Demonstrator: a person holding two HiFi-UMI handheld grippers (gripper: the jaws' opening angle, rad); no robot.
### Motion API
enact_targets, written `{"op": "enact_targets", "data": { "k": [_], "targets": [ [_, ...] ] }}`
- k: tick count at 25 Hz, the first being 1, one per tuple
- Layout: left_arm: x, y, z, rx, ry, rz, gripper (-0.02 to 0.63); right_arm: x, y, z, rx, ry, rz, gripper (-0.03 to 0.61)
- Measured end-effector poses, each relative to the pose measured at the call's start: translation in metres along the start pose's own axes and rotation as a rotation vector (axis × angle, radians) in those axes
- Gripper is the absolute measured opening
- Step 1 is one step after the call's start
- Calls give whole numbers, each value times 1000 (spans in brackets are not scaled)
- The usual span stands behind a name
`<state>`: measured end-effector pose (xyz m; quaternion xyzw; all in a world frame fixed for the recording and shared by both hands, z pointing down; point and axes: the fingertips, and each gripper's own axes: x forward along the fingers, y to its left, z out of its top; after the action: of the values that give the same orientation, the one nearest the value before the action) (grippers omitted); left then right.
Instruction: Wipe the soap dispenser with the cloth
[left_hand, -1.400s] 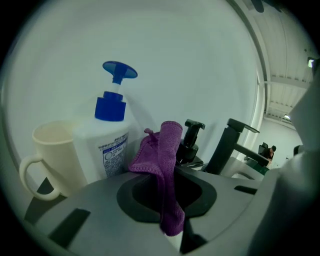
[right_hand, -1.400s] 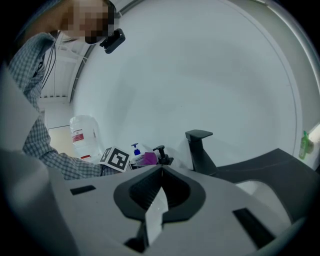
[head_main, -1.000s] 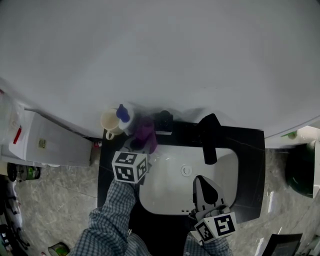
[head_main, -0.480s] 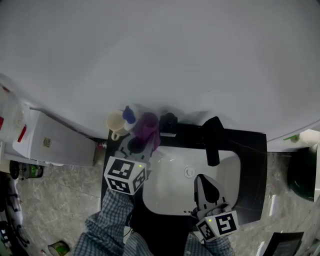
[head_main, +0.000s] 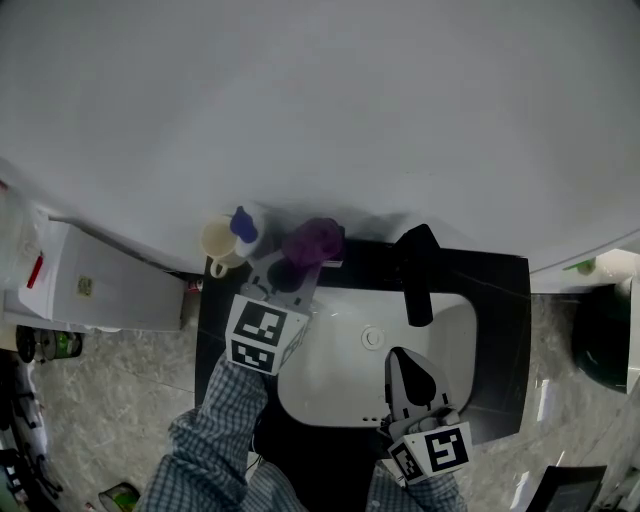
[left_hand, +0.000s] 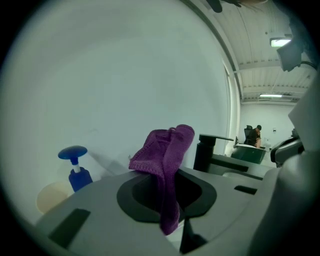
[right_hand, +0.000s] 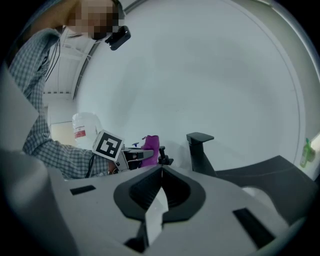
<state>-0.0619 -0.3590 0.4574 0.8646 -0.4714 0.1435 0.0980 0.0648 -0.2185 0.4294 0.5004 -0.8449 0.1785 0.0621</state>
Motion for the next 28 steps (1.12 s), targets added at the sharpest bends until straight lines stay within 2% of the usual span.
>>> {"op": "enact_targets", "data": {
  "k": [4,9,15,19,22,28],
  "targets": [
    [11,-12,-15,-30,18,-34,57,-3,-6,-5,12,4,-17,18],
    [27,-27,-43,-36,88,-68,57,-7,-16,-7,22,7,-41,18],
    [40,-48,-63,-65,131,-120,57,-15,-20,-14,-4,27,-61,18],
    [40,-65,-75,-46,186,-169,57,-19,-24,-18,7,29,-72,18],
    [33,-71,-67,-75,165,-172,57,-22,-28,-17,8,28,-77,18],
    [1,-68,-30,-125,95,-127,57,-23,-31,-15,-16,28,-68,18]
  ]
}}
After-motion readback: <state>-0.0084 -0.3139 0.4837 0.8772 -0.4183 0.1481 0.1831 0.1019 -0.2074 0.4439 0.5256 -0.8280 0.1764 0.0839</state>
